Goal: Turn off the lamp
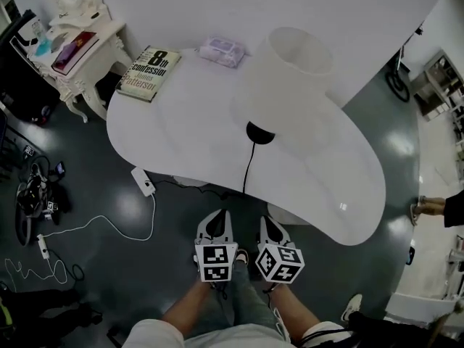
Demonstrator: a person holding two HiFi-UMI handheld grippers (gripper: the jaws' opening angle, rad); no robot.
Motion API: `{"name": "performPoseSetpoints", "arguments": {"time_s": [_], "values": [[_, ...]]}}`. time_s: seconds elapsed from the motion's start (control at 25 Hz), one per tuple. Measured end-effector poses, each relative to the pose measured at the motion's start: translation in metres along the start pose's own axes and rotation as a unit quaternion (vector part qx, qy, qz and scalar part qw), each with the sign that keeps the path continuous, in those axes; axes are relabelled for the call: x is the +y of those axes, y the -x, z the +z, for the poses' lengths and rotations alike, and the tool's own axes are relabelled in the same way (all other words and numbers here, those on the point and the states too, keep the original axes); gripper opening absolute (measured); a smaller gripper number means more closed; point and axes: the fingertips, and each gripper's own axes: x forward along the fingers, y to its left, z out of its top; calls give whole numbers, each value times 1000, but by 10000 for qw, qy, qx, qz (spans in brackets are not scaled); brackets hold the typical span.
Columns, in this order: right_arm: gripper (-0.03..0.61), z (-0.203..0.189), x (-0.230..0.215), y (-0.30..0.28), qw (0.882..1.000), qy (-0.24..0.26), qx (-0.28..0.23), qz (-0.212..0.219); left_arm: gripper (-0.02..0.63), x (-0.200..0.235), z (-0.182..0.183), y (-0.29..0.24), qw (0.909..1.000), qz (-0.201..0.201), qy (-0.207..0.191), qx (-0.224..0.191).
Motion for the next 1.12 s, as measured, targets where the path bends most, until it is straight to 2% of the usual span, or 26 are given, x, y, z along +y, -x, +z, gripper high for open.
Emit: {"name": "performPoseSetpoints", "arguments": {"time_s": [0.28, 0.48, 0.84, 1.12], "values": [[-2, 32, 10, 35, 9998, 42, -188, -50, 9, -18, 34, 31, 10000, -7, 70, -66], [-2, 58, 17, 56, 9993, 144, -355, -26, 9, -33, 55, 44, 9998, -141, -82, -72], [-2, 95, 19, 87, 9971, 247, -725, -16, 9, -52, 104, 58, 9990, -259, -140, -322], [-2, 113, 18, 99, 9951, 421, -895, 11, 9, -69, 117, 61, 9987, -384, -47, -339]]}}
